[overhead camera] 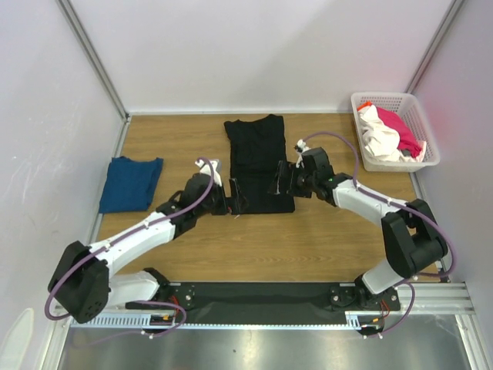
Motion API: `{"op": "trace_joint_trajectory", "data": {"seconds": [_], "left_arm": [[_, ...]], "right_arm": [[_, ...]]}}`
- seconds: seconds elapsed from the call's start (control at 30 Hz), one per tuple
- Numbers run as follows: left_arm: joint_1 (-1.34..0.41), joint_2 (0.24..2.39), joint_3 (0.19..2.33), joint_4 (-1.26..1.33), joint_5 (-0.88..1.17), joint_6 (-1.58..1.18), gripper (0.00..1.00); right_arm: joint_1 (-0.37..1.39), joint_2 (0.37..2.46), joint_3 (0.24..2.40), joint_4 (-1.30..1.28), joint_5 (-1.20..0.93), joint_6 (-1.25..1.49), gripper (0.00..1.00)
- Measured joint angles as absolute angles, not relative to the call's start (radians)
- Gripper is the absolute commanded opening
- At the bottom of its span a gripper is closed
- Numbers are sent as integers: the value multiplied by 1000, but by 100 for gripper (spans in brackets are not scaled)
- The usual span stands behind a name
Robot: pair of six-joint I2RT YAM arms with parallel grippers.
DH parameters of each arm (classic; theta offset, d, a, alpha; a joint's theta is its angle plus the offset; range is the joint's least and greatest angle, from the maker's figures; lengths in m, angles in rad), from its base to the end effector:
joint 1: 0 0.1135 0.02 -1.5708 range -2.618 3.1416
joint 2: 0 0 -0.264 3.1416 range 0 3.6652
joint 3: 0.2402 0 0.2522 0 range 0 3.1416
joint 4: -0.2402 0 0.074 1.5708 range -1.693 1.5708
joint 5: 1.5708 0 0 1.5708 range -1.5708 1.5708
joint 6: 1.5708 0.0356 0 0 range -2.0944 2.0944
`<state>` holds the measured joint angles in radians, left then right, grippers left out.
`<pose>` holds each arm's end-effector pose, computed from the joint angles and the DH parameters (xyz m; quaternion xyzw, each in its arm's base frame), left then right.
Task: Fold and stack the t-shirts
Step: Fold the tshirt
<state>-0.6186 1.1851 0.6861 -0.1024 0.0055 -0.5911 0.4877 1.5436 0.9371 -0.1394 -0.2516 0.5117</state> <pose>0.2075 -0.1479 0.2316 0.0135 0.8847 -0.2670 0.3819 0.2856 0.1615 0.2135 -0.0394 0.9094 0.2914 0.2940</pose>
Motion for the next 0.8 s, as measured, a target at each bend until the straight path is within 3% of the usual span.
{"op": "trace_joint_trajectory", "data": {"seconds": [0.23, 0.43, 0.8], "left_arm": [[-635, 1267, 634, 116, 7, -640, 97], [-624, 1478, 698, 257, 24, -647, 98], [-475, 1787, 833, 465, 164, -711, 98]], "right_arm": [[455, 1691, 993, 64, -297, 513, 79], [449, 1872, 1076, 175, -342, 529, 83], [392, 2047, 1215, 290, -411, 572, 84]]}}
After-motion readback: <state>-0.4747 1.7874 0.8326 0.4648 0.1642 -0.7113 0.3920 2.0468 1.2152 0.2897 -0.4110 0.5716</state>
